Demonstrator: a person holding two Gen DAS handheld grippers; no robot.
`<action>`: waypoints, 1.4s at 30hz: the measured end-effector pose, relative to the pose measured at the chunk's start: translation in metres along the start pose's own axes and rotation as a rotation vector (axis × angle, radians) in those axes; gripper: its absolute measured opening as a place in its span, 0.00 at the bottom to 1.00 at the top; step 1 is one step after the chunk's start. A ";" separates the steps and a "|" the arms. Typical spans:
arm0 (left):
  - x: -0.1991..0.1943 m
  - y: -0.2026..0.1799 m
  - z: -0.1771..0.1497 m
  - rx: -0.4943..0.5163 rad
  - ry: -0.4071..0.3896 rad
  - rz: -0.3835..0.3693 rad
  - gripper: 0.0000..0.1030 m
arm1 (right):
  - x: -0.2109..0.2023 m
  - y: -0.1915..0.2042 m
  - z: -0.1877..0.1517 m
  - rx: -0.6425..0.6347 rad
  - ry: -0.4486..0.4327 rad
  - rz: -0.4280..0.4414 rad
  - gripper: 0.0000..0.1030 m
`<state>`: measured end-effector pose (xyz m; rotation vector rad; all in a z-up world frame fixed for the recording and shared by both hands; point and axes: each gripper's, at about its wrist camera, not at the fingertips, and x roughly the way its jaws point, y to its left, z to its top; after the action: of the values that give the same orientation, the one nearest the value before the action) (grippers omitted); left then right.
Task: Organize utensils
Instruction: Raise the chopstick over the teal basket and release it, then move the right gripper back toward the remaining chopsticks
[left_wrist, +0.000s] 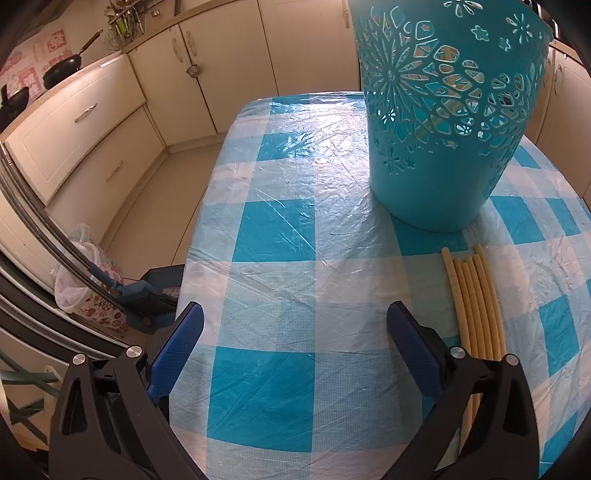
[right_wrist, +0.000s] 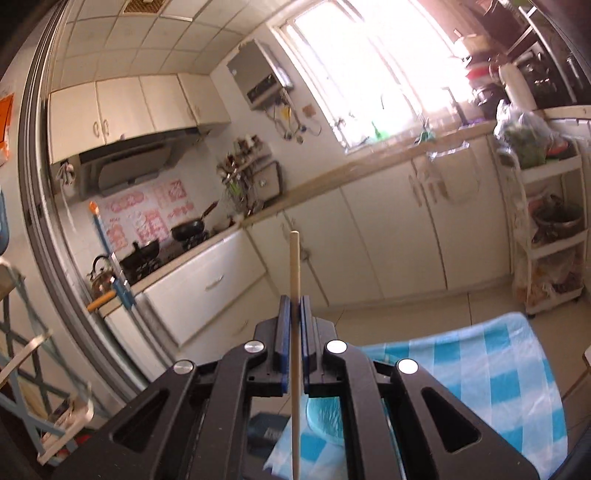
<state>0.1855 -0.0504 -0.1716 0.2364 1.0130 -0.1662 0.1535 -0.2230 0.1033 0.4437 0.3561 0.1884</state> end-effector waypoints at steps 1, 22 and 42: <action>0.000 0.001 0.000 -0.001 0.001 -0.001 0.93 | 0.005 0.001 0.002 -0.012 -0.031 -0.025 0.06; 0.003 0.003 0.001 -0.016 0.009 -0.018 0.93 | 0.024 -0.046 -0.092 -0.078 0.050 -0.301 0.22; 0.000 0.004 0.001 -0.034 0.006 0.008 0.93 | 0.023 -0.069 -0.237 -0.084 0.574 -0.349 0.26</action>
<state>0.1875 -0.0467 -0.1710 0.2095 1.0200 -0.1411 0.0922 -0.1876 -0.1345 0.2313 0.9765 -0.0151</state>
